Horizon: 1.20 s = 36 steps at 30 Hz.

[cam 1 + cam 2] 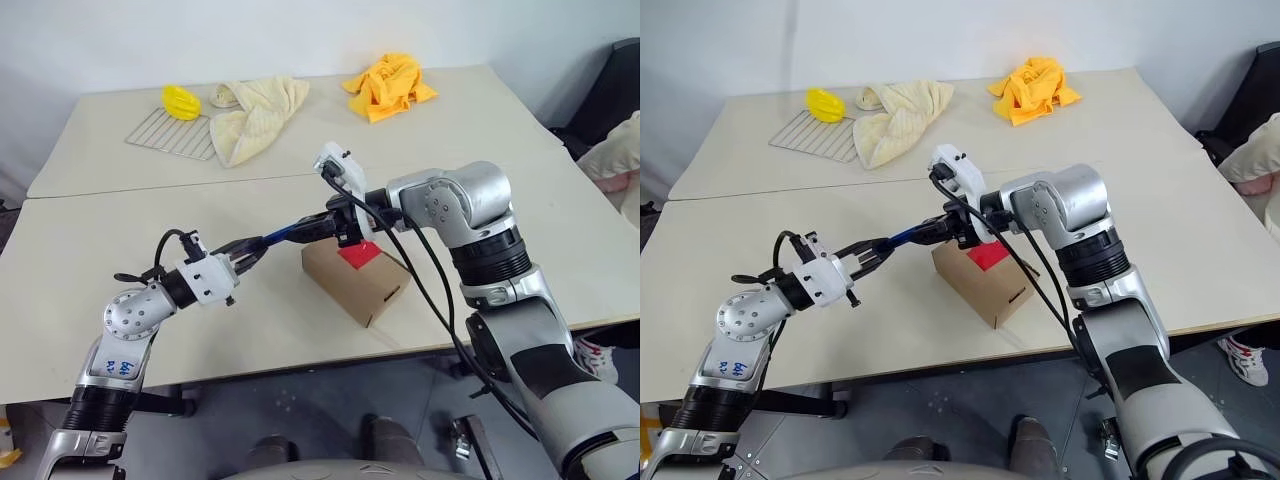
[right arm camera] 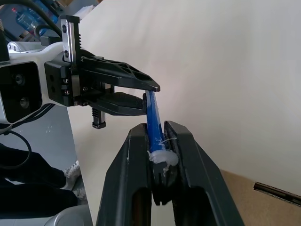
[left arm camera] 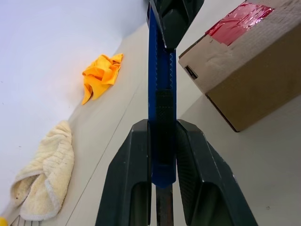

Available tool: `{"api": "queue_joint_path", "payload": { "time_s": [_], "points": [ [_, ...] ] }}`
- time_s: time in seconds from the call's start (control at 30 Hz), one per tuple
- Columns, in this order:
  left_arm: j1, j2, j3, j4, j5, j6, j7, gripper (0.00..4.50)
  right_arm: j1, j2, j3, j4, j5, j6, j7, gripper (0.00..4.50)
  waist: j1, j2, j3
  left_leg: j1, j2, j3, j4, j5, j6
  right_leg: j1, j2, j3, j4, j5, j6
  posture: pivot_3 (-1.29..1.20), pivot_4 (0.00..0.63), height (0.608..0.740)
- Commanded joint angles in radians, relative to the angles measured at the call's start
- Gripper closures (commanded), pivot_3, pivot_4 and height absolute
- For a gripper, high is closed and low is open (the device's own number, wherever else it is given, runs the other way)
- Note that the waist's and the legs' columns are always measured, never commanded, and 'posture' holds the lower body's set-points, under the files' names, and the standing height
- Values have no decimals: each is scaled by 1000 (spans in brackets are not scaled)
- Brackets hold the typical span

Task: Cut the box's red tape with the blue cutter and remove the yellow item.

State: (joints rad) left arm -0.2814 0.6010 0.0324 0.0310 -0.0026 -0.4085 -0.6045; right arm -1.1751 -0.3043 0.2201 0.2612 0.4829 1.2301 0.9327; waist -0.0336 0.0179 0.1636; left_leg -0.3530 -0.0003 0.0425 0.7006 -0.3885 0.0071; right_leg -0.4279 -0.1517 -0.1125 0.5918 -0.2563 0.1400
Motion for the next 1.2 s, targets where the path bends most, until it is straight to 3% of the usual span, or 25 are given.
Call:
{"api": "queue_joint_path", "payload": {
  "time_s": [0.03, 0.37, 0.5, 0.73, 0.87, 1.2],
  "points": [
    [-11, -8, 15, -43, -73, 133, -13, 3126, -38, -20, -28, -44, 10, -27, 4, 4347, 0, 0, 0, 0, 0, 0, 0, 0, 0, 0, 0, 0, 0, 0, 0, 0, 150, 740],
    [61, 58, 136, -136, -236, 447, -63, 101, -27, -119, -101, -102, 11, -55, -31, 4347, 0, 0, 0, 0, 0, 0, 0, 0, 0, 0, 0, 0, 0, 0, 0, 0, 150, 740],
    [96, 86, 183, -199, -334, 590, -101, 0, 0, -216, -171, -149, 16, -53, -45, 4347, 3, 0, 0, 0, 0, 0, 0, 0, 0, 0, 0, 0, -1, 0, 0, 0, 150, 740],
    [36, 35, 141, -344, -512, 833, -100, 0, 110, -415, -303, -312, 67, 4, -55, 4347, 28, -4, 2, -2, 0, -2, 1, 0, 0, 0, 0, 0, -2, 0, 0, 0, 150, 740],
    [-69, -1, 33, -344, -558, 975, -121, 778, 211, -513, -368, -438, 95, 63, -87, 4347, 39, -4, 3, -2, 0, -2, 1, 0, 0, 0, 0, 0, -2, 0, 0, 0, 150, 740],
    [-318, -132, -124, -159, -505, 1053, -150, 3890, 360, -561, -440, -666, 154, 171, -201, 4347, 33, -6, 3, -1, 0, 1, 2, 0, 0, 0, 0, 2, -2, 0, 0, 0, 150, 740]
  ]
}}
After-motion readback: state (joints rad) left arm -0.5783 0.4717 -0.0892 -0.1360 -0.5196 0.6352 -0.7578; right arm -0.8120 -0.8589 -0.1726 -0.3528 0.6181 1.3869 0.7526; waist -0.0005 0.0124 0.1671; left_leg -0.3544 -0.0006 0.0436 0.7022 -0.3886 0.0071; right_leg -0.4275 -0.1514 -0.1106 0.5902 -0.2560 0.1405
